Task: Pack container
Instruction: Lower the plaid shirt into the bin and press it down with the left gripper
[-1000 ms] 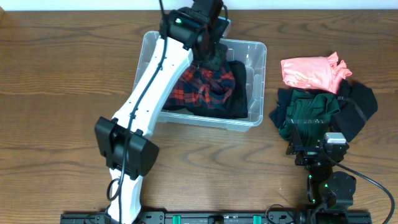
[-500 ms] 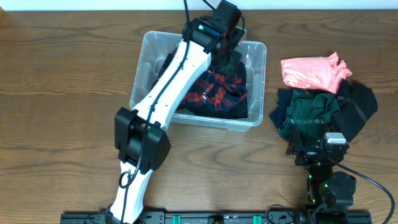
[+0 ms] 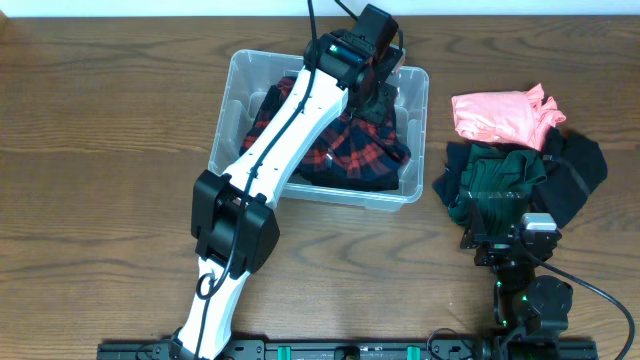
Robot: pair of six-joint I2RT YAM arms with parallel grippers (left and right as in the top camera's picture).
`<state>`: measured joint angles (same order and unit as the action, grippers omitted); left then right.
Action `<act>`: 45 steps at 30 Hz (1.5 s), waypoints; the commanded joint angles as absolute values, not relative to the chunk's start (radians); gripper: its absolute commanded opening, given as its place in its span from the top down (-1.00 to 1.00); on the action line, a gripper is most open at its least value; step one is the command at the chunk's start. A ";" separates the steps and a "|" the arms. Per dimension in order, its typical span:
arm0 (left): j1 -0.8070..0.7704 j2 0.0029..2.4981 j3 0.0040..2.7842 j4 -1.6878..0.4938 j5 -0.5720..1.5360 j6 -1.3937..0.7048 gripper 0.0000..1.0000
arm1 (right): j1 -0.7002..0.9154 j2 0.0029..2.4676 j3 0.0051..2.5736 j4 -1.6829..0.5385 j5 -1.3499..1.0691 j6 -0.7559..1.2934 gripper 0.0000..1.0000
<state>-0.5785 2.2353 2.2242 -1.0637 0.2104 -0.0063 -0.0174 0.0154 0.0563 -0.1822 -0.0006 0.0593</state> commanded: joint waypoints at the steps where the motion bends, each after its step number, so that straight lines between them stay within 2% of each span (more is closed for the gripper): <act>1: -0.577 2.256 2.242 -1.060 0.202 -0.012 -0.19 | -0.025 0.012 0.053 -0.183 0.007 0.062 -0.99; 3: -0.577 2.256 2.242 -1.048 0.202 -0.012 -0.37 | -0.025 0.012 0.053 -0.183 0.007 0.062 -0.98; 10: -0.577 2.255 2.242 -0.988 0.268 -0.012 -0.75 | -0.025 0.012 0.053 -0.183 0.007 0.062 -0.99; 16: -0.577 2.255 2.242 -0.944 0.311 -0.012 -0.98 | -0.025 0.012 0.053 -0.183 0.007 0.062 -0.98; 23: -0.552 2.225 2.243 -0.991 0.309 -0.013 -0.96 | -0.025 0.012 0.053 -0.183 0.007 0.062 -0.99; 31: -0.506 2.190 2.240 -1.110 0.219 -0.150 -0.96 | -0.025 0.012 0.053 -0.183 0.007 0.062 -0.98; 45: -0.513 2.292 2.219 -1.084 0.216 -0.249 -0.96 | -0.025 0.012 0.053 -0.183 0.007 0.062 -0.98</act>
